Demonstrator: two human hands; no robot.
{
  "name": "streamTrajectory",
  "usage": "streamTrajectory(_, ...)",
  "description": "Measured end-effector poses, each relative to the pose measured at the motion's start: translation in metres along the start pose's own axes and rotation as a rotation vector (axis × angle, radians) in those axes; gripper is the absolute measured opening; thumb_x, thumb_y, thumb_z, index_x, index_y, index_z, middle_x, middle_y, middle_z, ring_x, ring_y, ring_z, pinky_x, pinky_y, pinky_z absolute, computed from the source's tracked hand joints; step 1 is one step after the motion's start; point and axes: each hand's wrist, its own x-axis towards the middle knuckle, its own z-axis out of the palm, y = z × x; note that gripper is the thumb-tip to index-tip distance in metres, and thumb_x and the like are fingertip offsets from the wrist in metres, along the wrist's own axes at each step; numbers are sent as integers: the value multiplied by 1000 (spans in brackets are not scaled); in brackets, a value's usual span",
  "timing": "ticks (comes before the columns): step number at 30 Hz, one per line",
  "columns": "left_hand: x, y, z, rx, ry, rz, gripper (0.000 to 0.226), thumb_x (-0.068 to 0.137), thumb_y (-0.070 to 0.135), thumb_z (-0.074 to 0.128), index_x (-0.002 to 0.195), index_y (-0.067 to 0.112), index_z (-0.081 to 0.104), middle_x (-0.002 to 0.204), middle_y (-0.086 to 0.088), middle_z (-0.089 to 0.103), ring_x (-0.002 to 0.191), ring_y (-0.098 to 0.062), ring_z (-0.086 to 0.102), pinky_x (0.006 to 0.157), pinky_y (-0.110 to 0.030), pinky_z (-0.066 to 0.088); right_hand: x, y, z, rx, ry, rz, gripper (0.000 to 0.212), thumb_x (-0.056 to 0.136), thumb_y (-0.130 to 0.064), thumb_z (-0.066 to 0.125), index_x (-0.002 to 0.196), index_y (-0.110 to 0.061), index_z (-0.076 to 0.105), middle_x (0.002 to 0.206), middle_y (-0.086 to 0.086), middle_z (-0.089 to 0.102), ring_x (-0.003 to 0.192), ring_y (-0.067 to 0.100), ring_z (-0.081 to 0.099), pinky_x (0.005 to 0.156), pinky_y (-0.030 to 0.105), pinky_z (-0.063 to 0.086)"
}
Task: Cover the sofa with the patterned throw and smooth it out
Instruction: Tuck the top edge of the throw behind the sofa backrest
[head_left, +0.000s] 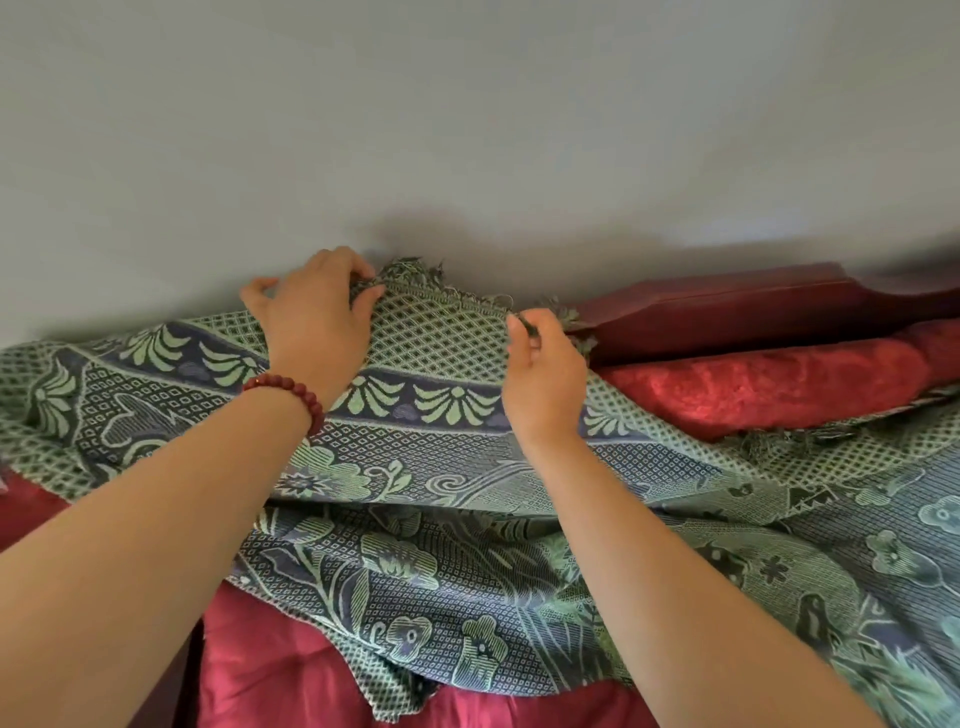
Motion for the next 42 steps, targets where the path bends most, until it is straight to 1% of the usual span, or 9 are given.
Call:
streamTrajectory(8, 7, -36, -33, -78, 171, -212, 11, 94, 19, 48, 103, 22, 50, 105, -2, 59, 87, -26, 57, 97, -43, 24, 13, -90, 44, 259, -45, -237, 18, 99, -19, 46, 98, -6, 58, 85, -4, 50, 76, 13, 46, 63, 15, 33)
streamTrajectory(13, 9, -63, -38, -42, 88, -304, 20, 91, 17, 50, 110, 25, 52, 114, -4, 55, 101, -28, 55, 97, -45, 25, 18, -79, 78, 79, -458, -86, 16, 101, -20, 38, 103, -11, 51, 98, 4, 51, 77, 13, 46, 69, 27, 33)
streamTrajectory(15, 8, -65, -33, -13, 23, -279, 31, 90, 13, 50, 117, 27, 52, 120, -5, 54, 109, -29, 52, 96, -48, 28, 17, -74, 86, 30, -500, -60, 20, 101, -21, 38, 111, -10, 51, 110, 7, 51, 87, 17, 49, 75, 28, 36)
streamTrajectory(18, 7, -56, -28, -30, -5, -186, 45, 85, 12, 48, 126, 29, 51, 132, -3, 49, 119, -27, 45, 98, -50, 29, 19, -76, 89, 52, -500, -47, 19, 101, -21, 39, 112, -11, 51, 105, 5, 52, 83, 17, 48, 73, 28, 34)
streamTrajectory(23, 12, -32, -11, 12, -74, 17, 40, 90, 33, 49, 130, 34, 50, 135, 6, 50, 123, -20, 44, 104, -50, 21, 21, -70, 87, 197, -531, -47, 24, 97, -6, 41, 113, -17, 54, 106, -4, 60, 91, 9, 53, 75, 21, 38)
streamTrajectory(27, 13, -13, 6, 18, -218, 100, 41, 95, 29, 43, 135, 38, 45, 133, 10, 54, 122, -16, 48, 108, -53, 12, 25, -60, 73, 359, -388, 53, 43, 85, 11, 37, 106, -19, 59, 97, -7, 64, 87, 6, 59, 70, 10, 42)
streamTrajectory(33, 13, 4, 18, 32, -325, 48, 40, 98, 33, 41, 137, 40, 40, 114, 10, 65, 113, -18, 54, 108, -51, 9, 38, -27, 35, 403, -111, 160, 26, 87, 5, 49, 90, -15, 65, 87, -7, 67, 83, 5, 61, 69, 2, 42)
streamTrajectory(37, 15, 23, 22, 12, -319, 44, 39, 96, 31, 45, 134, 38, 44, 122, 9, 62, 115, -20, 54, 108, -56, 8, 48, -1, 6, 377, 4, 172, 20, 86, 3, 53, 85, -14, 64, 80, -14, 64, 77, -1, 58, 66, 1, 39)
streamTrajectory(42, 13, 71, 40, -31, -336, 127, 34, 96, 35, 46, 129, 38, 49, 128, 10, 57, 113, -18, 54, 108, -58, 11, 62, 27, -34, 340, 99, 130, 23, 85, 8, 50, 85, -10, 64, 82, -6, 64, 77, 3, 60, 71, 5, 43)
